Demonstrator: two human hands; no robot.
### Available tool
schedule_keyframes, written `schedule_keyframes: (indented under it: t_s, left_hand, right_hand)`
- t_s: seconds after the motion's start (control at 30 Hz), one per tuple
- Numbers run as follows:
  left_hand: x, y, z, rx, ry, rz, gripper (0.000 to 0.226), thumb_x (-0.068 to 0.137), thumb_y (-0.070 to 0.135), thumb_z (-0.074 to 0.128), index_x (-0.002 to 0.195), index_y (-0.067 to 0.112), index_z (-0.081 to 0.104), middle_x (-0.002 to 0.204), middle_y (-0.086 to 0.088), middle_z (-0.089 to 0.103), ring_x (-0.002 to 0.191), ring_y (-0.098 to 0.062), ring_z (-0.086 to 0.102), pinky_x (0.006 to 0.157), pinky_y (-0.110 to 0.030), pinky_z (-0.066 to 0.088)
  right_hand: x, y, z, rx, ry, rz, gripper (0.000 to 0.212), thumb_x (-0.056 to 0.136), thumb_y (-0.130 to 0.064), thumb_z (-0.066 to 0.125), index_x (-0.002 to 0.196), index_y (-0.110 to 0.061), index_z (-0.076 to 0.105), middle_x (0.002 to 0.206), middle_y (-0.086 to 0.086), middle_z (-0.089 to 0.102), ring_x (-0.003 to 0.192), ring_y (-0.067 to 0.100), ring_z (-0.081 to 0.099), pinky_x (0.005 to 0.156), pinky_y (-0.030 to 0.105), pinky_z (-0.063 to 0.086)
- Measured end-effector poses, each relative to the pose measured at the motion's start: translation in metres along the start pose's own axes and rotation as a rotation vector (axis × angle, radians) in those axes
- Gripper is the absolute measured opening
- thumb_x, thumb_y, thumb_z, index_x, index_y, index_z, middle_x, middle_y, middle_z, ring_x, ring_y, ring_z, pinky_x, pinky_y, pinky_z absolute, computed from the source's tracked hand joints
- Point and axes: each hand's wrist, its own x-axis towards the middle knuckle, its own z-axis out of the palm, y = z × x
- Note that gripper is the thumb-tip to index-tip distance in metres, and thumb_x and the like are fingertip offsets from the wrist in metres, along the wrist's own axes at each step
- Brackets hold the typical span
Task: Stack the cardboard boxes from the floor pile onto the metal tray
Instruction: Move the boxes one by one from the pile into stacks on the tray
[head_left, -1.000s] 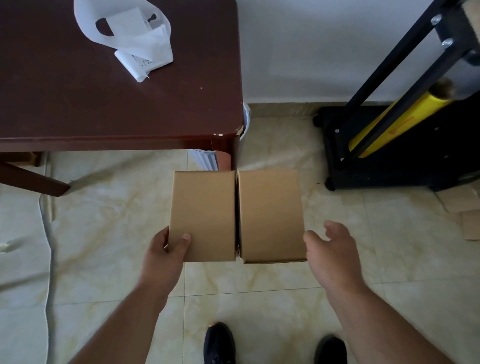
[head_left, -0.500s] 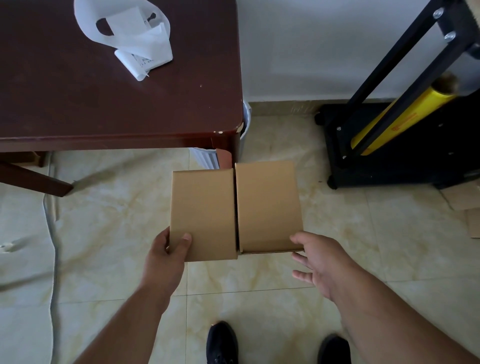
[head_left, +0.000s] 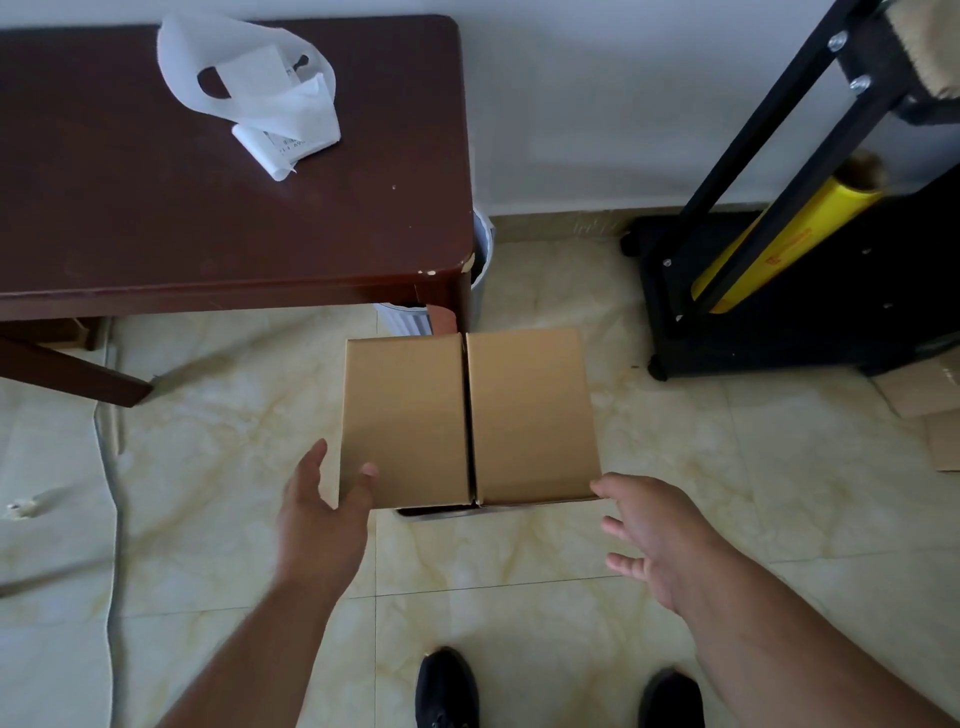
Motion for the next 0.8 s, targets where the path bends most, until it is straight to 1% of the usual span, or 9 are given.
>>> schedule_keyframes:
  t_s: [0.1,0.2,0.3,0.37,0.43,0.5,0.53,0.67,0.8]
  left_hand:
    - [-0.016,0.015,0.006,0.084,0.049,0.128,0.061,0.098,0.038,0.063,0.154,0.032,0.041,0.157,0.002,0.041,0.138,-0.026,0.047,0.112,-0.049,0.043]
    - [-0.041,0.031,0.023,0.077,-0.006,0.254,0.048,0.098,0.027,0.065,0.144,0.031,0.051,0.138,0.005,0.051,0.126,-0.017,0.054,0.106,-0.04,0.047]
    - [-0.069,0.045,0.048,0.097,-0.126,0.322,0.045,0.098,0.025,0.065,0.14,0.032,0.053,0.131,0.007,0.057,0.119,-0.008,0.058,0.102,-0.034,0.05]
    - [-0.09,0.055,0.068,0.102,-0.237,0.297,0.047,0.098,0.03,0.065,0.141,0.04,0.051,0.132,0.01,0.056,0.117,-0.004,0.06,0.1,-0.033,0.051]
    - [-0.11,0.064,0.093,0.097,-0.335,0.253,0.051,0.097,0.033,0.065,0.142,0.046,0.047,0.136,0.011,0.055,0.113,0.002,0.06,0.098,-0.029,0.049]
    - [-0.13,0.074,0.118,0.105,-0.419,0.228,0.054,0.098,0.035,0.065,0.146,0.045,0.043,0.14,0.014,0.052,0.11,0.011,0.055,0.096,-0.026,0.044]
    - [-0.139,0.079,0.131,0.118,-0.453,0.223,0.056,0.098,0.037,0.064,0.149,0.044,0.041,0.143,0.016,0.05,0.111,0.01,0.054,0.096,-0.025,0.042]
    - [-0.169,0.094,0.18,0.095,-0.551,0.091,0.069,0.098,0.045,0.062,0.158,0.044,0.029,0.151,0.019,0.042,0.135,-0.003,0.043,0.101,-0.03,0.036]
    - [-0.2,0.114,0.233,0.068,-0.602,0.068,0.068,0.093,0.049,0.063,0.155,0.046,0.034,0.148,0.026,0.042,0.141,-0.006,0.045,0.11,-0.032,0.037]
  right_hand:
    - [0.0,0.004,-0.011,0.016,-0.016,-0.021,0.044,0.092,-0.029,0.067,0.135,-0.021,0.06,0.118,-0.007,0.06,0.118,0.022,0.061,0.097,0.048,0.056]
    - [0.002,0.008,-0.025,0.009,-0.011,-0.058,0.051,0.09,-0.03,0.069,0.137,-0.016,0.059,0.136,0.014,0.058,0.123,0.031,0.06,0.103,0.049,0.053]
    - [-0.003,0.013,-0.043,0.01,-0.033,-0.131,0.061,0.089,-0.037,0.068,0.146,-0.02,0.053,0.148,0.004,0.055,0.13,0.021,0.055,0.115,0.049,0.042]
    - [-0.007,0.015,-0.059,0.017,-0.041,-0.156,0.07,0.092,-0.041,0.066,0.156,-0.025,0.042,0.156,-0.002,0.047,0.139,0.021,0.048,0.117,0.045,0.038]
    - [-0.009,0.018,-0.079,0.032,-0.045,-0.165,0.069,0.094,-0.043,0.063,0.157,-0.028,0.039,0.158,-0.003,0.045,0.14,0.024,0.047,0.114,0.04,0.036]
    - [-0.007,0.023,-0.101,0.044,-0.036,-0.169,0.068,0.095,-0.043,0.063,0.157,-0.029,0.039,0.157,-0.002,0.046,0.139,0.025,0.049,0.114,0.041,0.037]
    - [-0.005,0.026,-0.111,0.052,-0.024,-0.172,0.069,0.095,-0.044,0.064,0.157,-0.028,0.039,0.157,-0.001,0.047,0.138,0.025,0.05,0.116,0.043,0.038]
    - [0.003,0.042,-0.156,0.155,-0.001,-0.177,0.069,0.095,-0.043,0.066,0.157,-0.025,0.04,0.158,0.002,0.047,0.141,0.024,0.047,0.119,0.044,0.036]
    - [0.013,0.062,-0.214,0.242,0.035,-0.164,0.068,0.096,-0.044,0.066,0.156,-0.023,0.042,0.159,0.001,0.045,0.141,0.023,0.047,0.118,0.043,0.038]
